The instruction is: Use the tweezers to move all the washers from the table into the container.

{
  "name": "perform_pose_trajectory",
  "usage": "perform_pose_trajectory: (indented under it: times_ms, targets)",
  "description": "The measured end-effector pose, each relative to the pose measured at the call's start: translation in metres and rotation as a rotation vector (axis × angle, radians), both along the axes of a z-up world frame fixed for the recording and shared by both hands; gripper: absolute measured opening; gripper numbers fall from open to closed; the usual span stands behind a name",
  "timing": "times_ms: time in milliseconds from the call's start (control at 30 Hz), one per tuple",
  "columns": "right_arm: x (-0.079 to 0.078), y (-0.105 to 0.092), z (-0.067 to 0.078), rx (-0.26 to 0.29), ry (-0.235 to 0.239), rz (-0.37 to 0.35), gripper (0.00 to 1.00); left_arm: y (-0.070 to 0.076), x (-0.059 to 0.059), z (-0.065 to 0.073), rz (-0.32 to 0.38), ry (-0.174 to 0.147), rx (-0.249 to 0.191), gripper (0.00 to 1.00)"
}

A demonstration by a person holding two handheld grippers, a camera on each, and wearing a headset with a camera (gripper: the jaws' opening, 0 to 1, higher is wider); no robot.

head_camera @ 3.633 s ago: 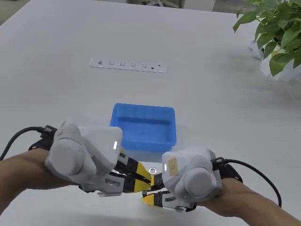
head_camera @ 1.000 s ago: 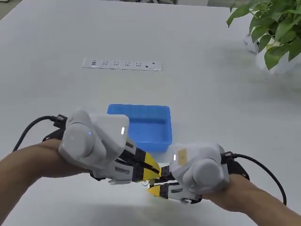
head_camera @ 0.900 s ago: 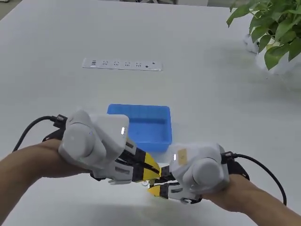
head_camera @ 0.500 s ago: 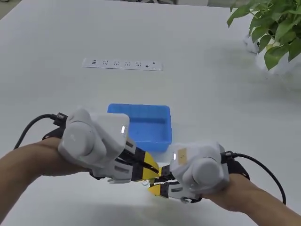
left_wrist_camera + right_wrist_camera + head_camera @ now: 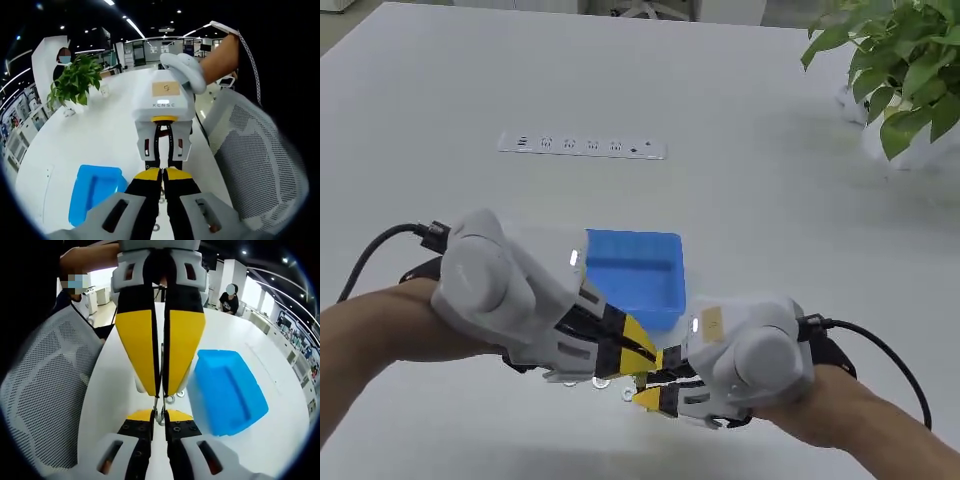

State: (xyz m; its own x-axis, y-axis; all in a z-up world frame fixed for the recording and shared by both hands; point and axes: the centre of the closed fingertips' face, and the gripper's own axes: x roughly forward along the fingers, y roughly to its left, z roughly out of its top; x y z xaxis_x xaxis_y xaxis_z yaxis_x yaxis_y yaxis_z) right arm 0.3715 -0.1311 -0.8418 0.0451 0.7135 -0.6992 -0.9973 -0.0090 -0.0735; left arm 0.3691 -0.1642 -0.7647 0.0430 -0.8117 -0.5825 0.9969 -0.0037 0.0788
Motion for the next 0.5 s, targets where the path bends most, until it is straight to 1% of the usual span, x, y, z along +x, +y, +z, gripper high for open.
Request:
perform_pose_trajectory:
  times_ms: [167, 367, 500]
  targets:
    - [0.007, 0.002, 0.010, 0.005, -0.019, -0.001, 0.10, 0.001, 0.006, 0.011, 0.003, -0.021, -0.007, 0.06]
    - [0.014, 0.003, 0.018, 0.009, -0.035, 0.001, 0.10, 0.002, 0.011, 0.019, -0.001, -0.039, -0.007, 0.05]
    - [0.021, 0.005, 0.025, 0.015, -0.050, -0.001, 0.10, 0.004, 0.017, 0.025, -0.003, -0.053, -0.008, 0.05]
